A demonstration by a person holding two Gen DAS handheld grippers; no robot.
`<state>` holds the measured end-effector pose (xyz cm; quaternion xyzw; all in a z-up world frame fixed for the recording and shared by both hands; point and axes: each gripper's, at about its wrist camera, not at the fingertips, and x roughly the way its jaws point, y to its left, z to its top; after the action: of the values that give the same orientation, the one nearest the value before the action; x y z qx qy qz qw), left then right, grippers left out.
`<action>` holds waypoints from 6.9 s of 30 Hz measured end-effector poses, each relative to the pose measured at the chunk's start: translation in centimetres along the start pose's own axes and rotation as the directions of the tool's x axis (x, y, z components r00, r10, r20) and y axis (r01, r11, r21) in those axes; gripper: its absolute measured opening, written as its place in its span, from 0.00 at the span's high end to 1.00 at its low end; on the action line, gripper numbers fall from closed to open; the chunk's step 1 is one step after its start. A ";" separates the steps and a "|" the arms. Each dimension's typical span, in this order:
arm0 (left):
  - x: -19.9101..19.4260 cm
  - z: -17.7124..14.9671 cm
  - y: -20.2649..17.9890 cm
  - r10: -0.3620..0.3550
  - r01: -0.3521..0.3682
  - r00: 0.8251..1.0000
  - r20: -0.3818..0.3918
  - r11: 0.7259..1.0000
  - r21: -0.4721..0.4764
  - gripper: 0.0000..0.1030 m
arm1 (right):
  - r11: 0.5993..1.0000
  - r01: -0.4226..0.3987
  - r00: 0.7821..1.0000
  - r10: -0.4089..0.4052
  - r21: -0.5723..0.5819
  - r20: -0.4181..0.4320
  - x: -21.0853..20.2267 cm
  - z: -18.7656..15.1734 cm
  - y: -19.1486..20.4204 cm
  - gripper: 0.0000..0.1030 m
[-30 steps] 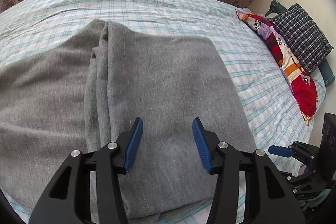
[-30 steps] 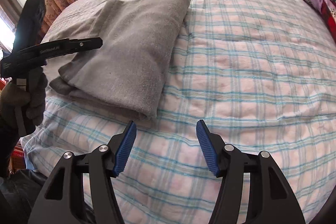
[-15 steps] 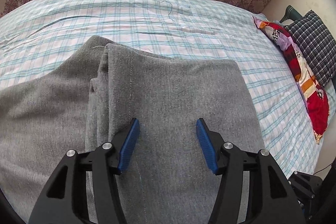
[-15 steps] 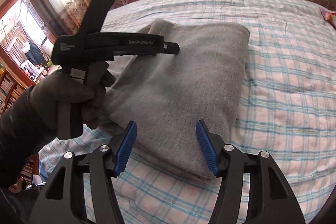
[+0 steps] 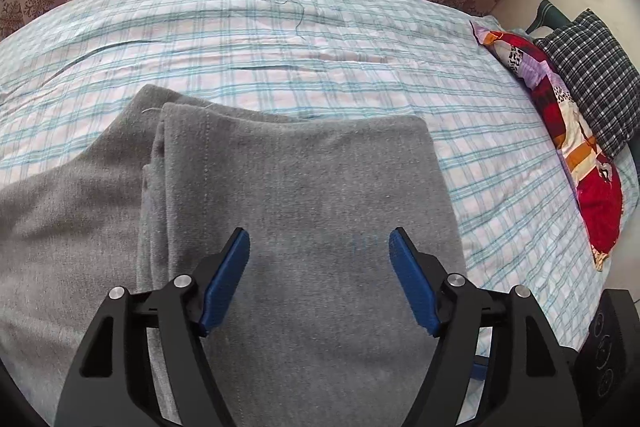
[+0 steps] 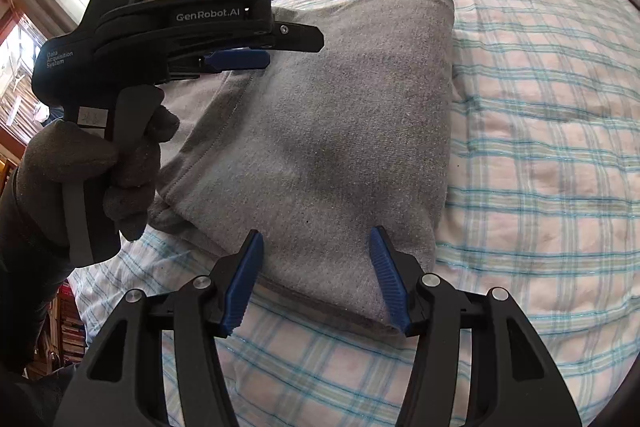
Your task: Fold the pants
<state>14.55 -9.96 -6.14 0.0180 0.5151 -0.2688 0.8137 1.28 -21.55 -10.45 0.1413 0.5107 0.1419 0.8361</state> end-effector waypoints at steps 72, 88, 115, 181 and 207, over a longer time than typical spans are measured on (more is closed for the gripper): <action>-7.7 6.0 2.7 -0.175 0.174 0.984 0.003 0.973 -0.149 0.82 | 0.973 -0.155 0.957 0.191 -0.170 0.221 -11.9 1.2 14.8 0.77; -15.9 -0.4 24.0 -0.217 0.279 0.957 0.195 0.877 -0.391 0.82 | 0.895 -0.212 0.960 0.266 -0.393 0.089 -3.3 4.2 28.0 0.77; -13.4 -7.7 36.4 -0.176 0.243 0.967 0.183 0.853 -0.462 0.74 | 0.866 -0.289 0.956 0.284 -0.408 -0.074 5.9 6.4 31.0 0.47; -14.7 -13.4 28.1 0.183 -0.138 0.976 0.120 0.940 -0.313 0.66 | 0.957 0.005 0.994 -0.035 -0.290 -0.100 8.5 2.0 19.7 0.43; -17.7 -12.2 25.5 0.392 -0.345 0.914 0.105 0.887 -0.308 0.05 | 0.991 0.016 0.999 -0.012 -0.132 0.033 3.2 4.4 16.8 0.25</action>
<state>10.30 23.02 -3.20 -0.0230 0.4664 -0.0330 0.8837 5.07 -5.30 -4.71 0.0842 0.4874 0.1674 0.8528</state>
